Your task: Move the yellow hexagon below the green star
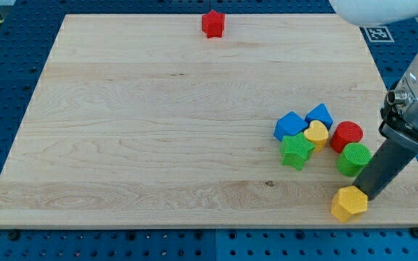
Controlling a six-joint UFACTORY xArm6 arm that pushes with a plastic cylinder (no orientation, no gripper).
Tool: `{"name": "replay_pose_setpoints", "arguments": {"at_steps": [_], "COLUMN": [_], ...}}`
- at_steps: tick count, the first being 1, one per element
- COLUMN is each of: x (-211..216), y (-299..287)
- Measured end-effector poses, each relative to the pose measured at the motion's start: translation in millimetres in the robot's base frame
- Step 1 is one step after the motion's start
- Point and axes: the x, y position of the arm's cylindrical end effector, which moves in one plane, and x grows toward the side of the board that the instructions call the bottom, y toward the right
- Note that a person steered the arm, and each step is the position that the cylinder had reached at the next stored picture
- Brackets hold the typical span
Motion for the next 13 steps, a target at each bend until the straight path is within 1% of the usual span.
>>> {"name": "replay_pose_setpoints", "arguments": {"at_steps": [1,2,3,5,7,8,9,10,11,12,13], "x": [0,19,31,32,33,33,32,32,23,4,-25], "y": [30,42,34,-13,-84,-91,-76,-21,13,15,-6]}}
